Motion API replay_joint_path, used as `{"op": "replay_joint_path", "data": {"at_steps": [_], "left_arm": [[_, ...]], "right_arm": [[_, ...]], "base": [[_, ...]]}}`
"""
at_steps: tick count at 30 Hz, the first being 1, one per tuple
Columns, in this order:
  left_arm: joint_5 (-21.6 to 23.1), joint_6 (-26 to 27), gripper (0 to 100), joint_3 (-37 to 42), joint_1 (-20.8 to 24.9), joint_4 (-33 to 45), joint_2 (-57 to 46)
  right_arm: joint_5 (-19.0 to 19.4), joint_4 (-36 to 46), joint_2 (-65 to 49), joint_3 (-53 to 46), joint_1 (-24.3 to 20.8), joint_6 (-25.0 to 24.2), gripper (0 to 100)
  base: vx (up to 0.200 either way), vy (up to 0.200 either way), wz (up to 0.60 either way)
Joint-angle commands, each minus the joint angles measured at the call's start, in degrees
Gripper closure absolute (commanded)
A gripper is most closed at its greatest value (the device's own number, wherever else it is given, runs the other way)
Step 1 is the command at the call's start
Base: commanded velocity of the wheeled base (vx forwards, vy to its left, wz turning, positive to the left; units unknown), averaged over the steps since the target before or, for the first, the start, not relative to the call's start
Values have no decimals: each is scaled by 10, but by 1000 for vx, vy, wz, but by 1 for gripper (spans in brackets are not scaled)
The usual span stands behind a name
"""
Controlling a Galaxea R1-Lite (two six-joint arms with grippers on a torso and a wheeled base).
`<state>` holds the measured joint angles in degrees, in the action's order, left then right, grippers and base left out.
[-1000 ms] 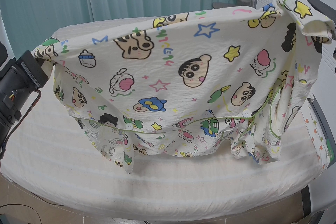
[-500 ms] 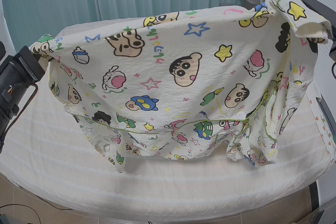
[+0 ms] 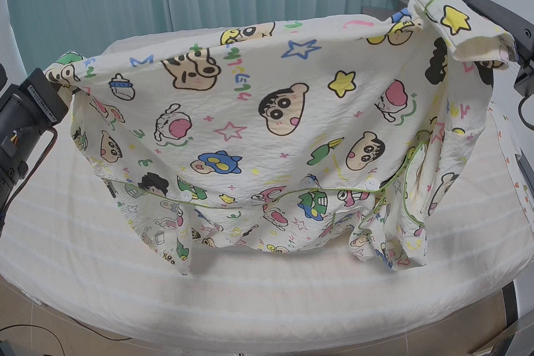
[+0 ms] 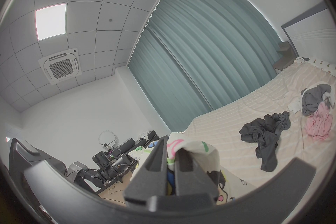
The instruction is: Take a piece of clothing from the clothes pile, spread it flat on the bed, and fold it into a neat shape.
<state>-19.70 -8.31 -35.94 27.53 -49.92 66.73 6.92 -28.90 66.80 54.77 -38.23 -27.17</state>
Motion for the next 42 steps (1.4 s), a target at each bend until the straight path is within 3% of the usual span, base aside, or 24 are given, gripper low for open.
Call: {"op": "replay_joint_path", "data": {"at_steps": [1,26,35,42], "left_arm": [[-1,0,100,1,-1,-1,0],[-1,0,100,3,-1,-1,-4],[0,-1,100,17,0,-1,-11],[1,-2,100,42,10,-3,-16]], "right_arm": [[0,0,3,2,0,0,100],[1,1,3,-6,-1,1,100],[2,1,-12,-19,-1,2,100],[18,1,-32,-42,-2,3,100]], "base": [[0,200,0],[0,200,0],[0,0,0],[-200,0,0]]}}
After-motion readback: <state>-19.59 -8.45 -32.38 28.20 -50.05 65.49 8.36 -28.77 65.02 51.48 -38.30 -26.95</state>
